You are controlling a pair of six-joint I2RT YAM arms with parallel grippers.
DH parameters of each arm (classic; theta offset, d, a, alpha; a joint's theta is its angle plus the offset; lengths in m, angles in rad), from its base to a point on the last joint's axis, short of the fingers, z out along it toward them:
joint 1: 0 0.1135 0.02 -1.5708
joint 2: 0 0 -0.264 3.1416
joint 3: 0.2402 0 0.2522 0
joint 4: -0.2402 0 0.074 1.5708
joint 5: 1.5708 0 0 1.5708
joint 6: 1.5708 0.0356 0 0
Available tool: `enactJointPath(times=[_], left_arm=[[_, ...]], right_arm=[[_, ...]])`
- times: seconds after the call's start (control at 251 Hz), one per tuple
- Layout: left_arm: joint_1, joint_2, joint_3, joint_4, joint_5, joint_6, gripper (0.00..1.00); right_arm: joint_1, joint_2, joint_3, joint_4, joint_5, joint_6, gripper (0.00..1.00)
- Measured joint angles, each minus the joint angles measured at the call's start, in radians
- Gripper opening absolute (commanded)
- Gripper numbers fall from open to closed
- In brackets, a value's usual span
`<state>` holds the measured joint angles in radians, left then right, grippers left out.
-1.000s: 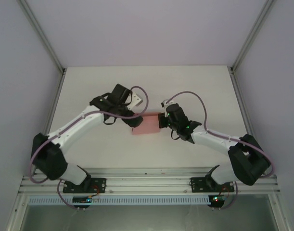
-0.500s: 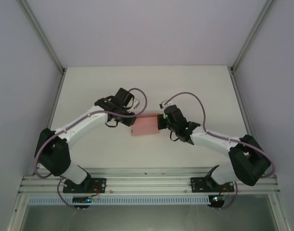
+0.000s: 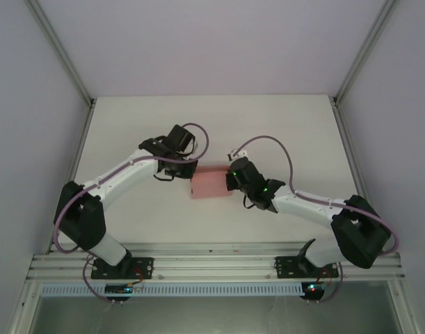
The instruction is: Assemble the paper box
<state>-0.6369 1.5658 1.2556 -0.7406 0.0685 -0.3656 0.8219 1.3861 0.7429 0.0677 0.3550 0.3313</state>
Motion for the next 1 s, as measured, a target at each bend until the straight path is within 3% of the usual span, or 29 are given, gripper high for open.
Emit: enactJointPath(times=[0.216,0.411,0.702,1.002], left_arm=[[0.063,0.007,0.011,-0.020,0.105,-0.119,0.00],[0.065,0.007,0.005,-0.009,0.128,-0.126,0.00],[-0.008,-0.032,-0.083,0.094,-0.023,-0.052,0.00],[-0.078,-0.159,-0.311,0.361,-0.097,-0.058,0.00]], right_arm=[[0.104,-0.021,-0.027,-0.005,0.134,0.001,0.00],[0.119,-0.029,-0.051,0.024,0.164,0.001,0.00],[0.119,-0.056,-0.096,0.065,0.173,-0.003,0.00],[0.133,-0.081,-0.185,0.197,0.193,-0.036,0.00]])
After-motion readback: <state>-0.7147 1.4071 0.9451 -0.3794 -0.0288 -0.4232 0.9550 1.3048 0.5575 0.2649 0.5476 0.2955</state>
